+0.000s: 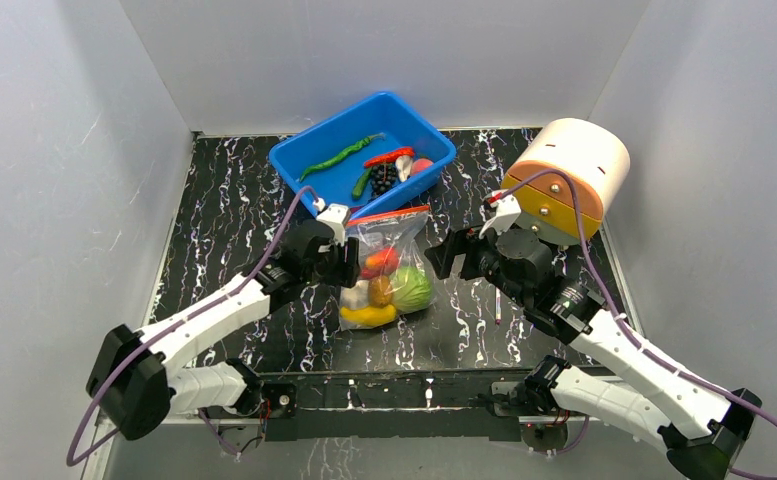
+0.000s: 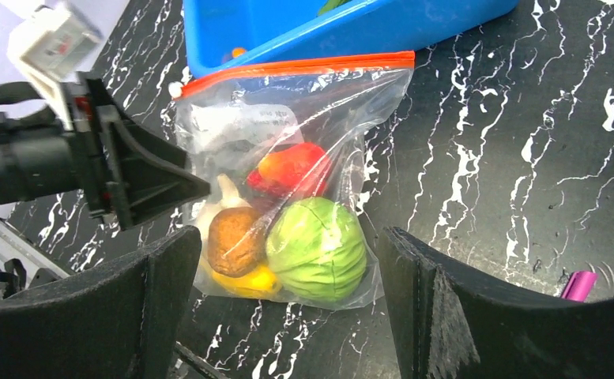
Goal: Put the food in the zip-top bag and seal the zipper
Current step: Move the zipper food storage bag to the center of the board.
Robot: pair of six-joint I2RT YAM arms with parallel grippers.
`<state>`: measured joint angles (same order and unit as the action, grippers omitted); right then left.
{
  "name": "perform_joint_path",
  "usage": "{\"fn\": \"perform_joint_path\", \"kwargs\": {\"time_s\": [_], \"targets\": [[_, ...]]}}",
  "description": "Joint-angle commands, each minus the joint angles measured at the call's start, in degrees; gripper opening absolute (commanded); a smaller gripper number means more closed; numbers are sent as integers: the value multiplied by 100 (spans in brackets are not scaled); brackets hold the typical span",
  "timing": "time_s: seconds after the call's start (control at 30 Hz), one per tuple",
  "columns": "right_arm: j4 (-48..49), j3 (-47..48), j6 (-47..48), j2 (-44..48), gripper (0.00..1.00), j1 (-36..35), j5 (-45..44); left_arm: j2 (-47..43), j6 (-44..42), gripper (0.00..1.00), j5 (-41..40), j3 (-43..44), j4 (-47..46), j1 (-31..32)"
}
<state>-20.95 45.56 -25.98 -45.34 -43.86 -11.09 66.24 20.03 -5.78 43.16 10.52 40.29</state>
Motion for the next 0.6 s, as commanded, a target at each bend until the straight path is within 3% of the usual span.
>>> {"fn": "perform_joint_path", "kwargs": {"time_s": [0.0, 0.17, 0.57], "targets": [[389, 103, -68, 142, 81, 2, 100, 307, 192, 49, 953, -83, -756, -8], [223, 117, -23, 288, 82, 1, -143, 364, 907, 39, 1815, -415, -1359, 95], [204, 65, 31, 395, 87, 2, -477, -67, 2586, 35, 2238, -918, -2383, 499]]}}
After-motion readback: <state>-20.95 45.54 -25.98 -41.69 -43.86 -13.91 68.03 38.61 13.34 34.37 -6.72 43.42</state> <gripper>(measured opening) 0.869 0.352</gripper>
